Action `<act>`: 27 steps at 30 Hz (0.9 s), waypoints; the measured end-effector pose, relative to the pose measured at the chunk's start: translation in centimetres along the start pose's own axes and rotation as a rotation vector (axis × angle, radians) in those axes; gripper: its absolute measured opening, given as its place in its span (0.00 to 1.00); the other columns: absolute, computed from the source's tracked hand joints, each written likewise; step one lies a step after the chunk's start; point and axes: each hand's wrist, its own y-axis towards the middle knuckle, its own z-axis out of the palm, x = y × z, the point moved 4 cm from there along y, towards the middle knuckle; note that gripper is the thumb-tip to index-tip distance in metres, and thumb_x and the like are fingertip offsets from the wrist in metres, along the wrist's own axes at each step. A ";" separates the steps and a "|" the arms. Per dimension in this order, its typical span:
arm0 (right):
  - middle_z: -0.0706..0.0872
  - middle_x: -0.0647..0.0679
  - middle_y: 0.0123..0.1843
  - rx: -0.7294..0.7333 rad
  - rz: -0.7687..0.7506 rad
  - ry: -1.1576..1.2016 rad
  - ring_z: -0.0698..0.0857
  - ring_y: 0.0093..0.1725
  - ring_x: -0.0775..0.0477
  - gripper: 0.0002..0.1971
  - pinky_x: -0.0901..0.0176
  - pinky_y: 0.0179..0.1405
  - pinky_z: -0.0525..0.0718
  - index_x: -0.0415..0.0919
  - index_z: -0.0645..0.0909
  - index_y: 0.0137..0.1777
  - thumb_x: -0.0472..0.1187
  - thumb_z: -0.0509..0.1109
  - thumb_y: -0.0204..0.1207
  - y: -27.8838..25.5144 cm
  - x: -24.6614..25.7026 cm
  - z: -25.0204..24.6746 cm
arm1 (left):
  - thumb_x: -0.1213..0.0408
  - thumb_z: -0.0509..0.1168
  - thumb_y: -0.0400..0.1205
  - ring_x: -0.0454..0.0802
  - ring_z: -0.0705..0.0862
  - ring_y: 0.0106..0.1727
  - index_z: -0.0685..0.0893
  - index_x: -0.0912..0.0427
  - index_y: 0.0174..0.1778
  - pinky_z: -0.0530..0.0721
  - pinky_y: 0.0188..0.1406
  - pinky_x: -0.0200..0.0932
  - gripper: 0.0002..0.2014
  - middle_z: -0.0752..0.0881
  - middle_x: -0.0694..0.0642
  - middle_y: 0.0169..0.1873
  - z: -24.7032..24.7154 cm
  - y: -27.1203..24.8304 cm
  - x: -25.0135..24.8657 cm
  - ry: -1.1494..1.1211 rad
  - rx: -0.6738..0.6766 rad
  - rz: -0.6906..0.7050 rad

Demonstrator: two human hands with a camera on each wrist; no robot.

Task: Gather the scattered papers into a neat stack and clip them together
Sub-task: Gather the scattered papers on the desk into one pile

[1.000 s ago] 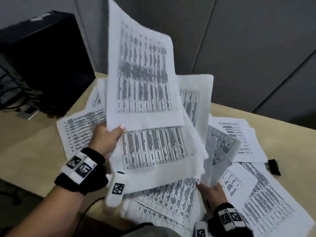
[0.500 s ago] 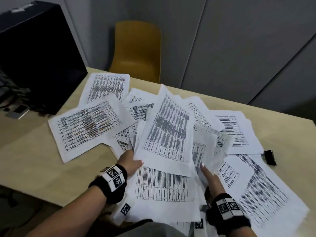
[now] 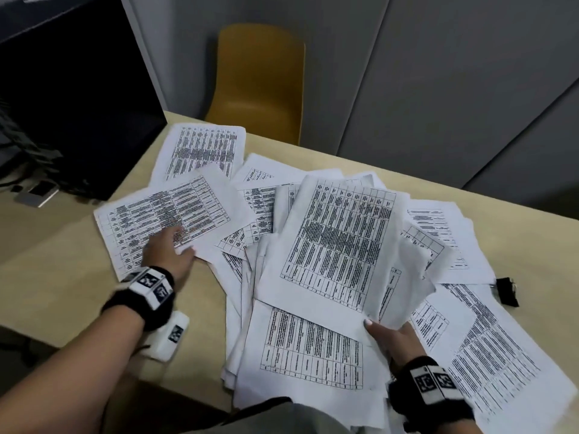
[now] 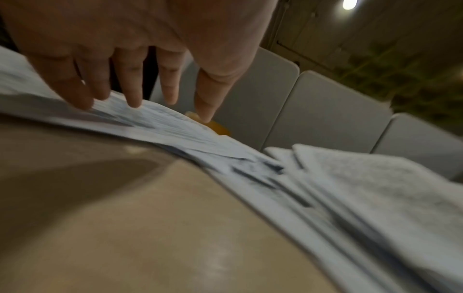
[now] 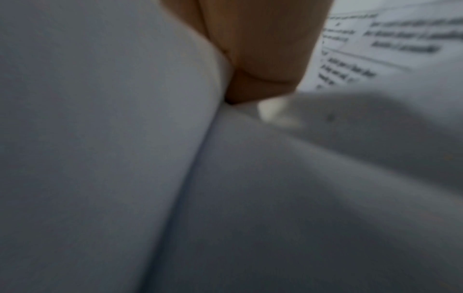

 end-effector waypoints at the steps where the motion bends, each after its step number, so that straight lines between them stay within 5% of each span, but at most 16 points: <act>1: 0.91 0.36 0.41 -0.003 -0.007 -0.004 0.89 0.40 0.40 0.19 0.46 0.49 0.87 0.25 0.78 0.60 0.28 0.74 0.69 -0.3 0.4 0.0 | 0.61 0.69 0.74 0.66 0.73 0.69 0.70 0.57 0.73 0.74 0.67 0.62 0.30 0.76 0.66 0.69 -0.4 1.1 1.0 0.101 0.015 0.010; 3: 0.86 0.49 0.20 0.024 -0.009 0.013 0.83 0.19 0.55 0.02 0.69 0.24 0.82 0.29 0.80 0.42 0.27 0.71 0.72 -0.6 1.9 0.4 | 0.56 0.67 0.76 0.66 0.64 0.76 0.65 0.57 0.77 0.69 0.71 0.65 0.33 0.69 0.65 0.75 -0.4 2.3 2.4 0.265 0.072 0.010; 6: 0.68 0.55 0.07 0.002 -0.073 0.073 0.64 0.06 0.61 0.16 0.76 0.08 0.61 0.41 0.69 0.28 0.30 0.71 0.72 -0.3 4.6 1.5 | 0.47 0.58 0.81 0.63 0.49 0.82 0.53 0.53 0.81 0.58 0.76 0.66 0.35 0.51 0.59 0.83 1.2 1.8 3.0 0.440 0.200 -0.008; 10: 0.71 0.54 0.07 -0.057 -0.082 0.097 0.66 0.06 0.61 0.10 0.78 0.10 0.62 0.40 0.74 0.34 0.32 0.72 0.71 2.7 4.9 2.5 | 0.42 0.51 0.82 0.60 0.46 0.83 0.47 0.48 0.82 0.55 0.80 0.60 0.34 0.46 0.56 0.84 2.9 -0.1 1.6 0.494 0.313 0.066; 13: 0.72 0.54 0.10 -0.083 -0.029 0.071 0.66 0.08 0.56 0.07 0.75 0.14 0.64 0.37 0.76 0.39 0.36 0.73 0.72 4.3 3.2 2.6 | 0.45 0.55 0.81 0.60 0.60 0.80 0.54 0.46 0.81 0.62 0.76 0.55 0.32 0.61 0.54 0.81 2.7 -1.2 0.0 0.520 0.270 0.165; 15: 0.77 0.46 0.17 -0.084 -0.006 0.039 0.73 0.17 0.49 0.09 0.65 0.23 0.72 0.33 0.79 0.41 0.36 0.76 0.68 5.0 2.2 2.6 | 0.47 0.62 0.77 0.62 0.72 0.72 0.65 0.46 0.76 0.72 0.70 0.55 0.30 0.77 0.57 0.71 1.9 0.2 -0.1 0.393 0.180 0.174; 17: 0.84 0.38 0.31 -0.079 0.004 0.025 0.80 0.33 0.40 0.14 0.49 0.36 0.78 0.29 0.82 0.46 0.37 0.78 0.64 5.3 1.7 2.7 | 0.50 0.66 0.74 0.64 0.75 0.68 0.70 0.48 0.72 0.75 0.67 0.58 0.29 0.81 0.60 0.65 0.8 3.2 0.5 0.242 0.111 0.099; 19: 0.88 0.41 0.30 -0.085 0.006 -0.021 0.85 0.32 0.38 0.15 0.49 0.38 0.84 0.29 0.82 0.49 0.36 0.78 0.65 5.4 1.7 2.7 | 0.51 0.69 0.73 0.67 0.73 0.70 0.68 0.53 0.74 0.73 0.68 0.59 0.33 0.77 0.65 0.68 -0.3 6.8 1.6 0.245 0.042 0.030; 20: 0.87 0.45 0.23 -0.089 0.005 -0.035 0.85 0.25 0.44 0.12 0.58 0.30 0.85 0.28 0.81 0.47 0.35 0.76 0.68 5.4 1.9 2.6 | 0.52 0.70 0.72 0.67 0.71 0.71 0.67 0.56 0.75 0.72 0.69 0.59 0.36 0.75 0.66 0.69 -0.8 8.5 1.9 0.262 0.019 0.017; 23: 0.75 0.53 0.09 -0.095 -0.002 -0.037 0.72 0.08 0.60 0.06 0.76 0.09 0.67 0.31 0.79 0.41 0.33 0.73 0.72 5.3 2.0 2.1 | 0.49 0.68 0.73 0.68 0.64 0.76 0.63 0.60 0.77 0.66 0.73 0.61 0.38 0.69 0.67 0.74 -1.2 12.4 2.4 0.313 0.028 0.017; 27: 0.86 0.50 0.20 -0.126 -0.011 -0.042 0.84 0.21 0.52 0.12 0.67 0.25 0.78 0.30 0.81 0.50 0.34 0.76 0.69 6.3 0.8 1.8 | 0.38 0.50 0.80 0.66 0.42 0.82 0.48 0.54 0.82 0.50 0.79 0.65 0.38 0.46 0.59 0.83 0.1 14.0 1.8 0.495 0.230 0.013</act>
